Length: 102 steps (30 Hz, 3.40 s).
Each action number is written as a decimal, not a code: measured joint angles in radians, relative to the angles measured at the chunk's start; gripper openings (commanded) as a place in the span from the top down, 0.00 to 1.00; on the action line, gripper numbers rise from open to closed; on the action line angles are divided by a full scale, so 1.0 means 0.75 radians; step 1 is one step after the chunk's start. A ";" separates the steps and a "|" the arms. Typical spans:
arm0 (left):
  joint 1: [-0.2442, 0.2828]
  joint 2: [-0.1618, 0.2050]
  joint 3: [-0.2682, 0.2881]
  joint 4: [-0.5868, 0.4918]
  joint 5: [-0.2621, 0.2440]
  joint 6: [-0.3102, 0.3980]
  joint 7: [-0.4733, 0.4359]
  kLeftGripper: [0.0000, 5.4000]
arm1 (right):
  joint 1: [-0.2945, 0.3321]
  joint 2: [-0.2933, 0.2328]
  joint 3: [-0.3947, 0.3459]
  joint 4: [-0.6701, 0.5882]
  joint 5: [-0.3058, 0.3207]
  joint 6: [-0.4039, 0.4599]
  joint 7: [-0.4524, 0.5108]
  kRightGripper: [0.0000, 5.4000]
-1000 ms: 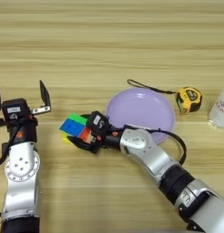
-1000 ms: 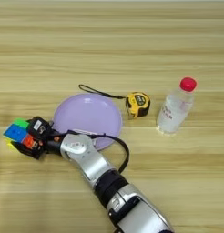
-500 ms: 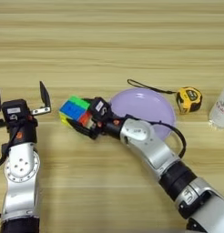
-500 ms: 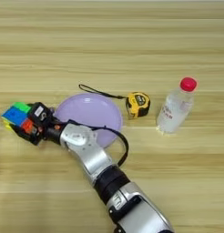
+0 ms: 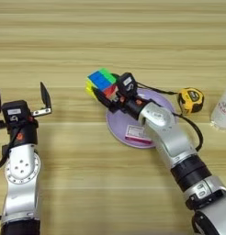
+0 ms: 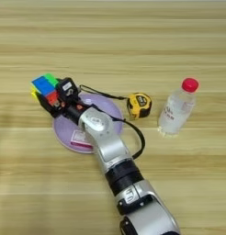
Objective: Move the objects on the table
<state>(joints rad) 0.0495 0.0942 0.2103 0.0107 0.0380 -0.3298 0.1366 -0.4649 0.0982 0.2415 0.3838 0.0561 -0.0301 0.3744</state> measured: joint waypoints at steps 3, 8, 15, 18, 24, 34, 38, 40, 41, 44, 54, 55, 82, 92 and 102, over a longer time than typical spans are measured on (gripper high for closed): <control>0.000 -0.001 -0.003 0.001 0.002 0.000 0.000 0.00 | -0.008 -0.030 -0.046 0.032 -0.029 -0.009 -0.059 0.38; 0.000 -0.004 -0.011 0.001 0.005 0.000 0.000 0.00 | -0.011 -0.089 -0.101 0.111 -0.076 -0.071 -0.133 0.38; 0.000 -0.005 -0.012 0.001 0.005 0.000 0.000 0.00 | 0.001 -0.149 -0.152 0.167 -0.084 -0.119 -0.145 0.38; 0.000 -0.005 -0.012 0.001 0.005 0.000 0.000 0.00 | 0.014 -0.156 -0.153 0.172 -0.084 -0.119 -0.143 0.38; 0.000 -0.004 -0.011 0.001 0.005 0.000 0.000 0.00 | 0.095 -0.156 -0.150 0.081 -0.079 -0.112 -0.130 0.38; 0.000 -0.005 -0.011 0.002 0.005 0.001 0.000 0.00 | 0.198 -0.183 -0.152 -0.071 -0.061 -0.019 -0.084 0.38; 0.000 -0.004 -0.011 0.003 0.004 0.001 0.000 0.00 | 0.227 -0.185 -0.151 -0.071 -0.060 -0.001 -0.080 0.38; -0.001 -0.004 -0.011 0.005 0.004 0.001 0.000 0.00 | 0.229 -0.184 -0.151 -0.071 -0.061 -0.001 -0.080 0.38; -0.001 -0.004 -0.011 0.005 0.004 0.001 0.000 0.00 | 0.229 -0.184 -0.150 -0.071 -0.061 -0.001 -0.080 0.38; -0.002 -0.004 -0.011 0.005 0.004 0.001 0.000 0.00 | 0.232 -0.182 -0.144 -0.071 -0.061 0.000 -0.078 0.38; -0.003 -0.004 -0.013 0.007 0.004 0.001 0.000 0.00 | 0.266 -0.181 -0.121 -0.070 -0.062 0.002 -0.076 0.38; -0.003 -0.004 -0.013 0.007 0.004 0.001 0.000 0.00 | 0.266 -0.181 -0.119 -0.070 -0.062 0.004 -0.075 0.38; -0.003 -0.004 -0.036 0.022 0.034 0.003 0.001 0.00 | 0.370 -0.191 -0.102 -0.350 -0.063 -0.005 -0.071 0.00; -0.003 -0.004 -0.037 0.024 0.033 0.003 0.001 0.00 | 0.448 -0.237 -0.157 -0.649 -0.031 0.013 -0.095 0.00; -0.003 -0.005 -0.040 0.026 0.034 0.003 0.001 0.00 | 0.509 -0.280 -0.248 -0.848 -0.001 0.093 -0.142 0.00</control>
<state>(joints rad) 0.0472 0.0904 0.1807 0.0302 0.0634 -0.3278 0.1372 -0.0828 -0.1121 0.0558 -0.2521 0.0556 0.0398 0.2677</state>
